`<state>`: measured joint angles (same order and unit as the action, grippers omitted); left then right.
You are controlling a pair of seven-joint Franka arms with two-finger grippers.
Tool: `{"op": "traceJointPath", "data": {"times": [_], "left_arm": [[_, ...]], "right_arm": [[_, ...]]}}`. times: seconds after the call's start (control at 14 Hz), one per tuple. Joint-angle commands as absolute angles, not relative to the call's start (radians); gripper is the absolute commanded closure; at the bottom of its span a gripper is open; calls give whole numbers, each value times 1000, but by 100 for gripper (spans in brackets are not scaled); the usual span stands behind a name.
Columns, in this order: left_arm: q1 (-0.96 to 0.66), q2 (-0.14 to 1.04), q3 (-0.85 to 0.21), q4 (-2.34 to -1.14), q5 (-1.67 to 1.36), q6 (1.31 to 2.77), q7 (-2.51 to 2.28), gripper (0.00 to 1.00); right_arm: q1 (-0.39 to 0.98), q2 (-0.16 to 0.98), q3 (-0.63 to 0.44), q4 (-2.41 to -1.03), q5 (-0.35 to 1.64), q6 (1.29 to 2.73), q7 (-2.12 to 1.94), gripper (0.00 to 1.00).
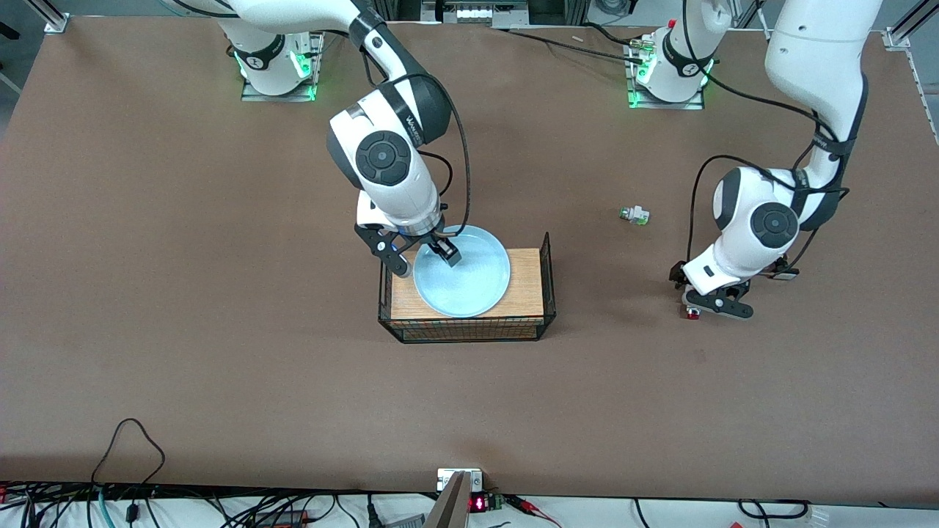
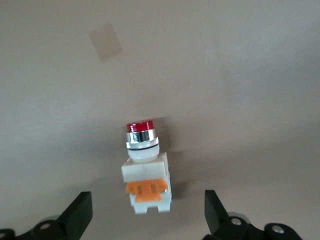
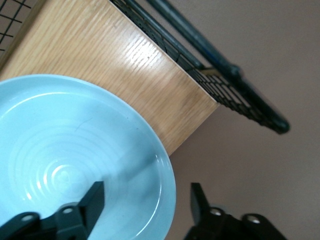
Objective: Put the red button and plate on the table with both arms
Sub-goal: 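Set the button on the table with the left gripper while the right grips plate, then lift the blue plate out of the box with the right gripper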
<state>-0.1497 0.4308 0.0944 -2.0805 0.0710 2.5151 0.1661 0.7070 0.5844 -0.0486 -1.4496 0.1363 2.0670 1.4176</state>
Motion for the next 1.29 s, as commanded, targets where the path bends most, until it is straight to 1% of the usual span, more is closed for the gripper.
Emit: {"op": "traceJointPath", "data": {"times": [0.0, 0.07, 0.14, 0.36, 0.43, 0.57, 0.64, 0.86, 0.93, 1.07, 1.14, 1.21], "left_arm": [[-147, 321, 69, -1986, 74, 2224, 137, 0], [-147, 311, 54, -1900, 74, 2075, 118, 0], [-147, 308, 40, -1814, 74, 1931, 101, 0], [-147, 289, 28, -1614, 72, 1604, 45, 0], [-132, 272, 25, -1577, 72, 1538, 25, 0], [-85, 212, 12, -1572, 17, 1517, -23, 0], [-54, 178, 12, -1581, -23, 1519, -43, 0], [-34, 80, 21, -1607, -31, 1572, -42, 0], [-34, 48, 21, -1641, -25, 1606, -40, 0], [-32, -6, 23, -1751, -23, 1734, -37, 0], [-32, -30, 28, -1797, -23, 1773, -37, 0], [-32, -38, 29, -1799, -20, 1770, -38, 0]], "right_arm": [[715, 595, -60, -1430, 143, 2065, 1434, 62], [713, 595, -60, -1431, 141, 2065, 1431, 74], [713, 595, -61, -1431, 143, 2065, 1428, 80], [700, 594, -60, -1431, 146, 2062, 1411, 100], [701, 594, -60, -1431, 144, 2056, 1399, 100], [696, 589, -61, -1427, 149, 2051, 1365, 100], [696, 568, -61, -1425, 149, 2036, 1364, 100], [689, 483, -61, -1419, 152, 1930, 1350, 100], [683, 454, -61, -1419, 161, 1904, 1342, 100], [681, 391, -70, -1419, 248, 1846, 1342, 100], [683, 367, -74, -1417, 276, 1797, 1344, 100], [686, 347, -74, -1417, 284, 1748, 1345, 100]]}}
